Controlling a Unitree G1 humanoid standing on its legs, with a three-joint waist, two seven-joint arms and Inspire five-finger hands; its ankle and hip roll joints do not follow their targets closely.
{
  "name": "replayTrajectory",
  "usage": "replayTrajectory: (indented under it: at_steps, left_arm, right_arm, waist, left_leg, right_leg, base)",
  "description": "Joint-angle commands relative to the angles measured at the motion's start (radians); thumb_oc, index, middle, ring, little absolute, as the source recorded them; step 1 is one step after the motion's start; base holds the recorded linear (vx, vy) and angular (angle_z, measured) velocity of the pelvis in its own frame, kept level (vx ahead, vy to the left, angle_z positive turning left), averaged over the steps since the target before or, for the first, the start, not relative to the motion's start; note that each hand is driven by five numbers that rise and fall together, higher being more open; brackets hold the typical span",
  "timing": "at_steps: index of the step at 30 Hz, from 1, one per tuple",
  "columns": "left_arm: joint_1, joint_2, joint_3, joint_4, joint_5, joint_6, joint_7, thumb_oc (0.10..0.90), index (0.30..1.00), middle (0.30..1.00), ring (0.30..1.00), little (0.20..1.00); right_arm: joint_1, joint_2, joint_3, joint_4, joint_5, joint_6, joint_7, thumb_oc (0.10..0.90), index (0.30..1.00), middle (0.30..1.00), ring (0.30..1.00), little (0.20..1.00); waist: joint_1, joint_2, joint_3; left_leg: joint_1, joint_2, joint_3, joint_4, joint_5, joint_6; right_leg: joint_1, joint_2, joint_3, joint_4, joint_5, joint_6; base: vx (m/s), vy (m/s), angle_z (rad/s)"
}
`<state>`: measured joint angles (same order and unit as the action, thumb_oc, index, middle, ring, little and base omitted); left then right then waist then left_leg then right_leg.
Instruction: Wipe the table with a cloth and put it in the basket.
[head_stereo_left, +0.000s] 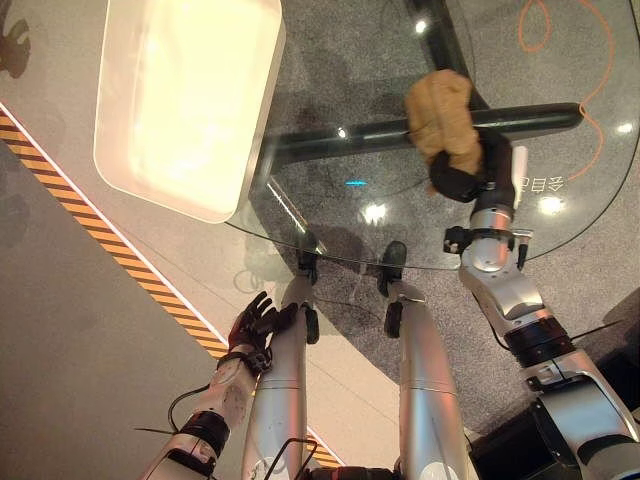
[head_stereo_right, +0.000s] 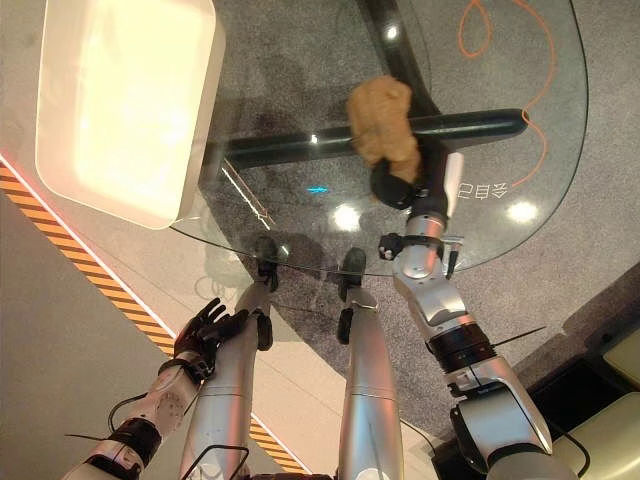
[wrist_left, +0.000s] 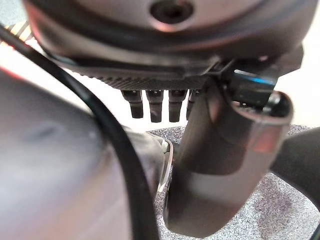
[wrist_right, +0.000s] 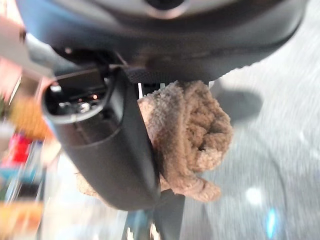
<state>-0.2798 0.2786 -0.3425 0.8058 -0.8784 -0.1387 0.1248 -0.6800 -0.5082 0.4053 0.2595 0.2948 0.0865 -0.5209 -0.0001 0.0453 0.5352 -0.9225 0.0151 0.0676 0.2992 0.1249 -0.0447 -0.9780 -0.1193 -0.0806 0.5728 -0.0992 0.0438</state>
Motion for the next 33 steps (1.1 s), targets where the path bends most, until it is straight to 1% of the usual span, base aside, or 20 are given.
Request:
replayTrajectory:
  at_steps: [1, 5, 8, 13, 14, 17, 19, 20, 22, 27, 30, 33]
  left_arm:
    - [0.131, -0.061, -0.057, 0.021, 0.037, 0.019, -0.006, 0.800, 0.900, 0.900, 0.900, 0.900]
    - [0.125, -0.057, -0.063, 0.015, 0.040, 0.021, -0.005, 0.800, 0.900, 0.900, 0.900, 0.900]
    - [0.119, -0.051, -0.070, 0.014, 0.040, 0.027, -0.005, 0.800, 0.900, 0.900, 0.900, 0.900]
    - [0.113, -0.056, -0.082, 0.010, 0.034, 0.027, 0.002, 0.800, 0.900, 0.900, 0.900, 0.900]
    - [0.108, -0.059, -0.083, 0.010, 0.034, 0.029, 0.002, 0.800, 0.900, 0.900, 0.900, 0.900]
    - [0.101, -0.060, -0.086, 0.008, 0.031, 0.034, 0.008, 0.800, 0.900, 0.900, 0.900, 0.900]
    - [0.098, -0.060, -0.086, 0.008, 0.028, 0.035, 0.010, 0.800, 0.900, 0.900, 0.900, 0.900]
    - [0.100, -0.059, -0.084, 0.010, 0.027, 0.032, 0.008, 0.800, 0.900, 0.900, 0.900, 0.900]
    - [0.102, -0.055, -0.082, 0.004, 0.033, 0.033, 0.011, 0.800, 0.900, 0.900, 0.900, 0.900]
    - [0.099, -0.040, -0.075, 0.008, 0.024, 0.027, 0.000, 0.800, 0.900, 0.900, 0.900, 0.900]
    - [0.099, -0.032, -0.063, 0.018, 0.022, 0.020, -0.015, 0.800, 0.900, 0.900, 0.900, 0.900]
    - [0.104, -0.025, -0.055, 0.019, 0.021, 0.015, -0.021, 0.800, 0.900, 0.900, 0.900, 0.900]
  right_arm:
    - [0.007, 0.008, 0.067, -0.114, -0.036, -0.006, 0.114, 0.100, 0.300, 0.300, 0.300, 0.200]
    - [-0.005, 0.005, 0.114, -0.117, -0.046, 0.004, 0.167, 0.100, 0.300, 0.300, 0.300, 0.200]
    - [-0.019, -0.004, 0.147, -0.134, -0.021, -0.016, 0.198, 0.100, 0.300, 0.300, 0.300, 0.200]
    - [-0.049, 0.016, 0.179, -0.169, -0.017, -0.014, 0.214, 0.100, 0.300, 0.300, 0.300, 0.200]
    - [-0.065, 0.031, 0.197, -0.183, -0.030, 0.003, 0.225, 0.100, 0.300, 0.300, 0.300, 0.200]
    - [-0.083, 0.039, 0.219, -0.187, -0.047, 0.022, 0.239, 0.100, 0.300, 0.300, 0.300, 0.200]
    - [-0.090, 0.039, 0.231, -0.187, -0.065, 0.037, 0.254, 0.100, 0.300, 0.300, 0.300, 0.200]
    - [-0.095, 0.037, 0.244, -0.189, -0.073, 0.054, 0.263, 0.100, 0.300, 0.300, 0.300, 0.200]
    - [-0.094, 0.027, 0.256, -0.193, -0.056, 0.072, 0.271, 0.100, 0.300, 0.300, 0.300, 0.200]
    - [-0.087, 0.016, 0.257, -0.174, -0.032, 0.056, 0.253, 0.100, 0.300, 0.300, 0.300, 0.200]
    - [-0.077, 0.012, 0.239, -0.152, -0.002, 0.037, 0.220, 0.100, 0.300, 0.300, 0.300, 0.200]
    - [-0.042, -0.004, 0.194, -0.140, 0.029, 0.006, 0.192, 0.100, 0.300, 0.300, 0.300, 0.200]
  waist:
    - [0.009, 0.033, -0.015]
    - [0.013, 0.036, -0.015]
    - [0.016, 0.037, -0.015]
    - [0.021, 0.039, -0.015]
    - [0.024, 0.040, -0.015]
    - [0.027, 0.042, -0.015]
    - [0.028, 0.042, -0.015]
    - [0.031, 0.042, -0.015]
    - [0.034, 0.042, -0.015]
    - [0.035, 0.039, -0.015]
    - [0.036, 0.034, -0.015]
    - [0.031, 0.024, -0.015]
  left_leg:
    - [-0.018, -0.063, 0.053, 0.177, -0.206, 0.024]
    - [-0.018, -0.063, 0.054, 0.177, -0.204, 0.022]
    - [-0.018, -0.063, 0.055, 0.179, -0.204, 0.022]
    - [-0.017, -0.065, 0.057, 0.180, -0.202, 0.021]
    - [-0.014, -0.064, 0.060, 0.178, -0.201, 0.020]
    - [-0.014, -0.063, 0.061, 0.181, -0.202, 0.020]
    - [-0.015, -0.063, 0.060, 0.182, -0.202, 0.020]
    - [-0.012, -0.064, 0.059, 0.182, -0.202, 0.021]
    - [-0.007, -0.063, 0.059, 0.180, -0.202, 0.022]
    - [0.008, -0.063, 0.057, 0.179, -0.203, 0.021]
    - [0.029, -0.062, 0.057, 0.174, -0.203, 0.019]
    - [0.061, -0.063, 0.052, 0.162, -0.203, 0.017]
  right_leg:
    - [0.004, 0.021, -0.066, -0.166, 0.113, 0.032]
    - [0.005, 0.016, -0.070, -0.167, 0.115, 0.033]
    - [0.003, 0.011, -0.073, -0.165, 0.116, 0.034]
    - [0.005, 0.013, -0.074, -0.165, 0.117, 0.035]
    - [0.007, 0.012, -0.074, -0.165, 0.115, 0.035]
    - [0.006, 0.010, -0.075, -0.160, 0.112, 0.035]
    - [0.005, 0.009, -0.075, -0.157, 0.111, 0.035]
    - [0.006, 0.008, -0.077, -0.156, 0.111, 0.034]
    - [0.011, 0.004, -0.080, -0.157, 0.111, 0.035]
    - [0.026, 0.002, -0.084, -0.158, 0.112, 0.036]
    - [0.049, 0.002, -0.088, -0.163, 0.110, 0.036]
    - [0.084, 0.003, -0.090, -0.176, 0.112, 0.038]
  base:
    - [-0.01, 0.008, 0.04]
    - [0.00, 0.001, 0.01]
    - [0.00, -0.001, 0.03]
    - [0.00, 0.011, 0.09]
    - [0.00, 0.000, 0.00]
    - [0.00, 0.000, 0.00]
    - [0.00, 0.000, 0.00]
    - [0.00, 0.000, 0.00]
    - [0.00, -0.006, 0.02]
    - [0.00, -0.006, 0.00]
    - [-0.02, -0.032, 0.01]
    - [-0.02, -0.025, 0.01]
